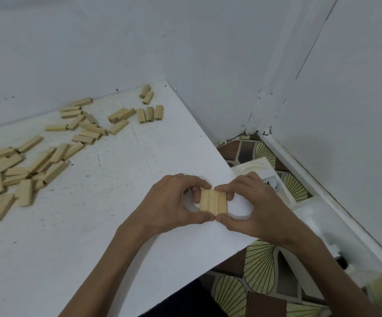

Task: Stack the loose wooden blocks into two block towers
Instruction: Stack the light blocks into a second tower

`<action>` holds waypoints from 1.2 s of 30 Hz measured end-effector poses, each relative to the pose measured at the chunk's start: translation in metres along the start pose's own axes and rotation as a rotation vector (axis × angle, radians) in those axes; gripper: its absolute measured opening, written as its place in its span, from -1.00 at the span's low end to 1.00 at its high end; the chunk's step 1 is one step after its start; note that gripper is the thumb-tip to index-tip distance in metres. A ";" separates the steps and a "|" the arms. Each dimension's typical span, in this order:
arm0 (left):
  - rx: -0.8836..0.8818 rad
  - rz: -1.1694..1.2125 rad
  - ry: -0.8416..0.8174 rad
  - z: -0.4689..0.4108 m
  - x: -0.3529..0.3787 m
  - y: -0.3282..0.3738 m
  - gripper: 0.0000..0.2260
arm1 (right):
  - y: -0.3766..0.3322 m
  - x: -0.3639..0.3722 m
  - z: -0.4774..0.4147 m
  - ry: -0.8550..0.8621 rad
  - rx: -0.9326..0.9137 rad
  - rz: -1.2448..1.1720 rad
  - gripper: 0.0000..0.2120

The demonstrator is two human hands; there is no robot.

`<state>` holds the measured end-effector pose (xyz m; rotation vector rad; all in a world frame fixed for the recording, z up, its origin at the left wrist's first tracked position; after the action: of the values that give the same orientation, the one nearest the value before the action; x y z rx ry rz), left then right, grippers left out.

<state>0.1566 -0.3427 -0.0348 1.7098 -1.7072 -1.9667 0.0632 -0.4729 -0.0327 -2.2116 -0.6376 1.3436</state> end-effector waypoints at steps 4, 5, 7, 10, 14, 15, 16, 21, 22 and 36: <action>0.003 -0.004 0.002 0.001 0.000 -0.001 -0.48 | 0.000 0.000 0.001 0.000 0.020 0.000 -0.51; 0.003 -0.007 -0.001 0.001 0.001 -0.001 -0.48 | 0.000 0.000 0.001 -0.001 0.022 0.006 -0.51; 0.005 -0.018 -0.010 0.000 0.002 -0.002 -0.48 | 0.000 0.000 0.001 -0.003 0.027 0.015 -0.50; 0.014 -0.017 -0.020 0.000 0.003 -0.001 -0.45 | -0.001 0.002 0.001 -0.018 0.021 0.028 -0.50; 0.015 0.013 -0.030 0.000 0.001 0.000 -0.39 | -0.001 0.002 0.001 -0.040 0.030 0.044 -0.39; 0.015 0.019 -0.027 0.000 0.000 0.000 -0.38 | 0.000 0.001 0.002 -0.048 0.043 0.048 -0.35; 0.015 0.023 -0.024 0.000 -0.001 0.000 -0.38 | 0.002 0.000 0.003 -0.059 0.059 0.049 -0.31; 0.013 0.037 -0.052 0.002 -0.004 0.000 -0.39 | 0.003 -0.002 0.007 -0.091 0.101 0.037 -0.29; 0.015 0.032 -0.064 0.002 -0.004 -0.001 -0.40 | 0.003 -0.002 0.007 -0.094 0.104 0.033 -0.31; 0.003 0.033 -0.091 0.002 -0.001 -0.005 -0.44 | 0.010 -0.005 0.004 -0.148 0.162 0.019 -0.36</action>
<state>0.1583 -0.3385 -0.0387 1.6054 -1.7547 -2.0596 0.0590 -0.4834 -0.0375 -2.0092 -0.5400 1.5236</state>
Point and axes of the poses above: each hand's wrist, its own z-axis away from the middle knuckle, its own x-axis out of the palm, y = z × x, the point moved 9 cm from there along -z, towards the middle knuckle, and after that the axes turned 14 degrees about y, right-handed, at the moved point
